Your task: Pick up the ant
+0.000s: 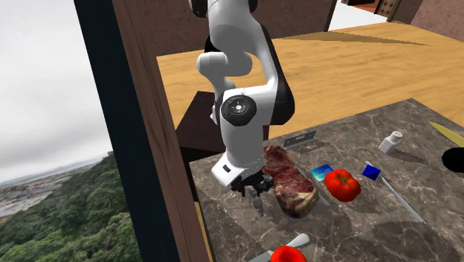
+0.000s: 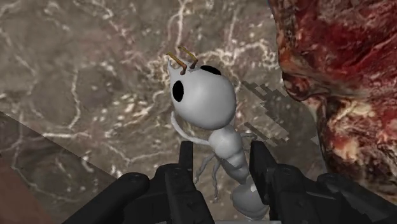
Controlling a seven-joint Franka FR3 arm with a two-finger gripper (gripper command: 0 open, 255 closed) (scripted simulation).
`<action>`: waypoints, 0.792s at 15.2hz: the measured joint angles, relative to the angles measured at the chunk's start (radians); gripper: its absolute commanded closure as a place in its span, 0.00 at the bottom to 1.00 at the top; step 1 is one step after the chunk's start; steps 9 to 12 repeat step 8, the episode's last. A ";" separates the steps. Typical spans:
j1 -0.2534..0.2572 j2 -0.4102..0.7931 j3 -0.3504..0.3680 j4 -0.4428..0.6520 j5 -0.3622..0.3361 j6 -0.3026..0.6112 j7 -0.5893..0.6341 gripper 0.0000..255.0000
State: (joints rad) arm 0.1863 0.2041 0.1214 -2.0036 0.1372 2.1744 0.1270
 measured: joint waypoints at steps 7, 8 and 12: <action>-0.002 -0.044 0.000 0.044 -0.001 -0.087 0.010 1.00; -0.002 -0.047 0.000 0.047 -0.001 -0.094 0.010 1.00; -0.002 -0.047 0.000 0.047 -0.001 -0.094 0.010 1.00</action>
